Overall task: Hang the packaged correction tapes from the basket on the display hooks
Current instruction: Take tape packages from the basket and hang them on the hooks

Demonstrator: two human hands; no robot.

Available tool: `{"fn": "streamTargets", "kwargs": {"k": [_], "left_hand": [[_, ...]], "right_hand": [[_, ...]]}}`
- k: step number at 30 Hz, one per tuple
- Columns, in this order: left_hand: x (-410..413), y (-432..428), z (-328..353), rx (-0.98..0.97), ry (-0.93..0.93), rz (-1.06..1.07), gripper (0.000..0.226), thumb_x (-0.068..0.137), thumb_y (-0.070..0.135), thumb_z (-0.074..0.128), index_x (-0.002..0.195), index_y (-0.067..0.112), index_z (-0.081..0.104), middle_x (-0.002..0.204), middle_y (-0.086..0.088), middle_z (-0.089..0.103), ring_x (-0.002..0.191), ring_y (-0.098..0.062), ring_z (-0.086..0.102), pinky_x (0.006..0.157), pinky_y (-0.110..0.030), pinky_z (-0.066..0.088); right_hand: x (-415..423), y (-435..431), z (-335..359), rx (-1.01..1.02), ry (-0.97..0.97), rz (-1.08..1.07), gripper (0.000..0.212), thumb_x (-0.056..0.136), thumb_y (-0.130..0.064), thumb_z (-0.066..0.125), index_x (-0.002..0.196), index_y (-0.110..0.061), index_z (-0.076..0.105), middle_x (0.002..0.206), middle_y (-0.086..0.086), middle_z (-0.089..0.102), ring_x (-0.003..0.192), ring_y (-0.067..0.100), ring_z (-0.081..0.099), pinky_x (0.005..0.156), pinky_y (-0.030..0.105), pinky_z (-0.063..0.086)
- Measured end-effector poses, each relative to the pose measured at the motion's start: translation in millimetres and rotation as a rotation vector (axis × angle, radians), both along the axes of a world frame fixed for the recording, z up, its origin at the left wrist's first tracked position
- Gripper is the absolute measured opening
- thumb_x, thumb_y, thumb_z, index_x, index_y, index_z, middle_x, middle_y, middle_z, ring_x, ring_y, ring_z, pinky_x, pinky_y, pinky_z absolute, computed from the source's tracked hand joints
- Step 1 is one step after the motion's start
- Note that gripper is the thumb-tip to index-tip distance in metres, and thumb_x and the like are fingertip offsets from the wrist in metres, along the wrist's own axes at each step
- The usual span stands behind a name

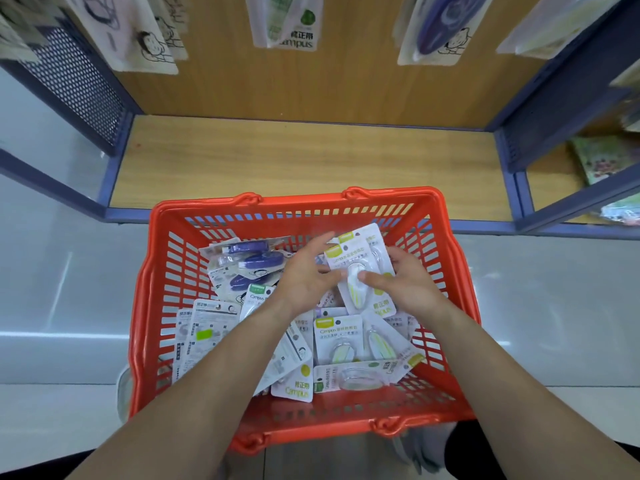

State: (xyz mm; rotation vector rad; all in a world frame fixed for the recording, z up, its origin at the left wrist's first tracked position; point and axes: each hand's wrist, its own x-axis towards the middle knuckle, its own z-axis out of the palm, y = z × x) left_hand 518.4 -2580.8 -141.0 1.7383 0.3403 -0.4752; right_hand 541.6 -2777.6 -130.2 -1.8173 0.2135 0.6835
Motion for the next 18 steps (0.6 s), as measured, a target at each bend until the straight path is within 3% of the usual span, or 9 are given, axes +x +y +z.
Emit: {"fn": "streamTargets", "kwargs": {"k": [2, 5, 9, 12, 15, 18], "left_hand": [[1.7, 11.3, 4.8, 0.134, -0.039, 0.029, 0.059, 0.091, 0.02, 0.076, 0.145, 0.026, 0.051, 0.133, 0.008, 0.059, 0.101, -0.009, 0.066, 0.088, -0.022, 0.054], [-1.0, 45.3, 6.3, 0.526, 0.019, 0.0, 0.045, 0.094, 0.029, 0.071, 0.137, 0.024, 0.059, 0.123, 0.007, 0.067, 0.109, -0.019, 0.065, 0.095, -0.034, 0.053], [-22.1, 73.6, -3.6, 0.785, 0.046, -0.137, 0.049, 0.093, 0.028, 0.066, 0.14, 0.02, 0.059, 0.132, -0.006, 0.065, 0.116, -0.029, 0.061, 0.1, -0.038, 0.05], [-28.0, 77.8, -9.0, 0.808, 0.007, -0.091, 0.038, 0.093, 0.031, 0.066, 0.129, 0.018, 0.067, 0.123, -0.008, 0.07, 0.111, -0.03, 0.062, 0.1, -0.037, 0.047], [-33.2, 82.5, -15.0, 0.891, -0.02, -0.091, 0.015, 0.095, 0.038, 0.064, 0.106, 0.029, 0.07, 0.115, 0.002, 0.07, 0.101, -0.022, 0.06, 0.104, -0.037, 0.039], [-36.5, 85.3, -11.8, 0.758, 0.054, -0.026, 0.031, 0.091, 0.036, 0.074, 0.118, 0.025, 0.065, 0.129, 0.001, 0.058, 0.102, -0.018, 0.059, 0.098, -0.031, 0.046]], "right_hand": [[-1.1, 1.4, -0.1, -0.022, -0.02, -0.056, 0.031, 0.085, -0.017, 0.081, 0.113, -0.02, 0.069, 0.102, -0.004, 0.078, 0.093, 0.013, 0.074, 0.083, 0.038, 0.06], [-3.2, 5.9, -3.5, -0.039, -0.017, -0.118, 0.031, 0.085, -0.022, 0.081, 0.113, -0.021, 0.068, 0.101, -0.007, 0.076, 0.092, 0.011, 0.073, 0.077, 0.032, 0.057], [-10.2, 15.8, -6.4, -0.03, 0.011, -0.118, 0.041, 0.083, -0.03, 0.082, 0.12, -0.023, 0.065, 0.11, -0.007, 0.072, 0.103, 0.013, 0.069, 0.084, 0.033, 0.057], [-15.5, 21.6, -4.6, -0.019, 0.009, -0.117, 0.039, 0.088, -0.022, 0.078, 0.123, -0.021, 0.061, 0.111, -0.012, 0.068, 0.103, 0.007, 0.065, 0.074, 0.019, 0.047], [-16.6, 24.8, -4.8, -0.012, 0.014, -0.119, 0.048, 0.087, -0.025, 0.079, 0.131, -0.02, 0.059, 0.121, -0.008, 0.067, 0.109, 0.012, 0.064, 0.08, 0.025, 0.048], [-16.2, 26.5, -1.9, 0.023, 0.029, -0.137, 0.037, 0.088, -0.019, 0.077, 0.122, -0.022, 0.062, 0.108, -0.012, 0.071, 0.092, 0.0, 0.067, 0.07, 0.017, 0.049]]}}
